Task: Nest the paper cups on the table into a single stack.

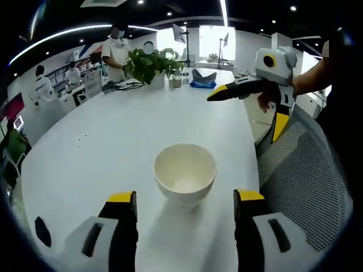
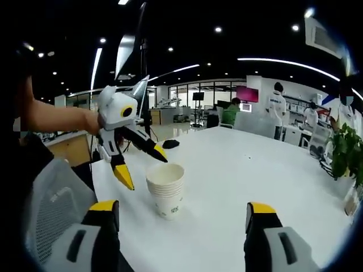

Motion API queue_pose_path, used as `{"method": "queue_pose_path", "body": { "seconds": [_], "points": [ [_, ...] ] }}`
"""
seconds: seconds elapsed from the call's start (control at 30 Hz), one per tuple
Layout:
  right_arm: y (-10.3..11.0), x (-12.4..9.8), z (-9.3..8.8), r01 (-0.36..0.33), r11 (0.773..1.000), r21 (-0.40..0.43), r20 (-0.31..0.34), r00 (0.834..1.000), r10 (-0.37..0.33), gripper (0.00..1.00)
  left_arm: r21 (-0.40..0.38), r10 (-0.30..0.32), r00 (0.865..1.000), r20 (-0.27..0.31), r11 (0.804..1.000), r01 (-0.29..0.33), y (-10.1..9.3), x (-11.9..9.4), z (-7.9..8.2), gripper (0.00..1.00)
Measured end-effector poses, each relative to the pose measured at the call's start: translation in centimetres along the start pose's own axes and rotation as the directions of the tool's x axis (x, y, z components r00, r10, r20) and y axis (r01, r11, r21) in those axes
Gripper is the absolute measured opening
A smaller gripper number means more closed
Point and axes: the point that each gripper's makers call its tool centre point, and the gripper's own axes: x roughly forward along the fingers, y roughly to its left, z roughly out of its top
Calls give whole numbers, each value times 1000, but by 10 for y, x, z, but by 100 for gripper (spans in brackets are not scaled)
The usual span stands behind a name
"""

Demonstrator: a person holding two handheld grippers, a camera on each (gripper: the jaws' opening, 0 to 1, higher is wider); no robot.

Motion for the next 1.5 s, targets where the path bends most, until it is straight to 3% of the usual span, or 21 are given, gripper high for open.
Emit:
{"method": "queue_pose_path", "body": {
  "seconds": [0.23, 0.53, 1.0, 1.5],
  "points": [
    [1, 12, 6, -3, 1000, 4, 20, 1000, 3, 90, -24, 22, 999, 45, 1000, -21, -3, 15, -7, 66],
    [9, 32, 12, -29, 999, 26, 46, 999, 28, 87, -59, 62, 987, 146, 997, -54, -9, 25, 8, 61],
    [27, 64, 15, -73, 996, 45, 43, 997, 71, 76, -58, 45, 990, 136, 998, -38, -9, 36, 1, 56],
    [28, 94, 9, -76, 997, 13, 16, 997, 76, 64, -58, 27, 990, 138, 998, -19, -5, 47, -5, 45]
  ]
}}
